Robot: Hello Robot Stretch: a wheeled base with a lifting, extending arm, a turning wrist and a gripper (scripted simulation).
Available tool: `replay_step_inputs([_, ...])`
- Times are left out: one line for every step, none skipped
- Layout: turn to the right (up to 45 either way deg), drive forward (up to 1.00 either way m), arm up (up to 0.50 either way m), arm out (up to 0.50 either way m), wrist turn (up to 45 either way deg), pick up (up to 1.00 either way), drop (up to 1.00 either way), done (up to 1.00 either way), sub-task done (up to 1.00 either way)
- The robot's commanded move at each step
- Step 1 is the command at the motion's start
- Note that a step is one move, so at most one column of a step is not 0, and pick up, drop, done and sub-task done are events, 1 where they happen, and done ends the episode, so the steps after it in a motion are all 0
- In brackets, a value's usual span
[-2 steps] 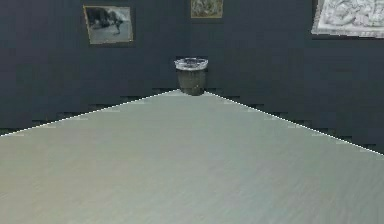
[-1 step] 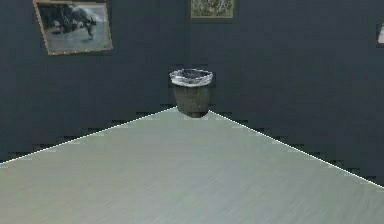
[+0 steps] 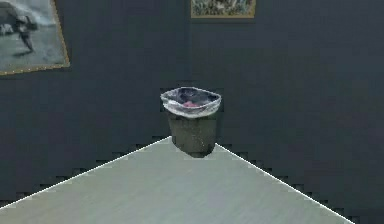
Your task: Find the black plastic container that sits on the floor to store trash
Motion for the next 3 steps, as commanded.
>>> replay_step_inputs([3.0,0.00,0.00,0.00,0.0,0.00,0.00,0.00,0.00])
replay_step_inputs([0.0,1.00,0.00,0.00,0.0,0.00,0.00,0.00,0.00])
replay_step_inputs([3.0,0.00,0.00,0.00,0.0,0.00,0.00,0.00,0.00])
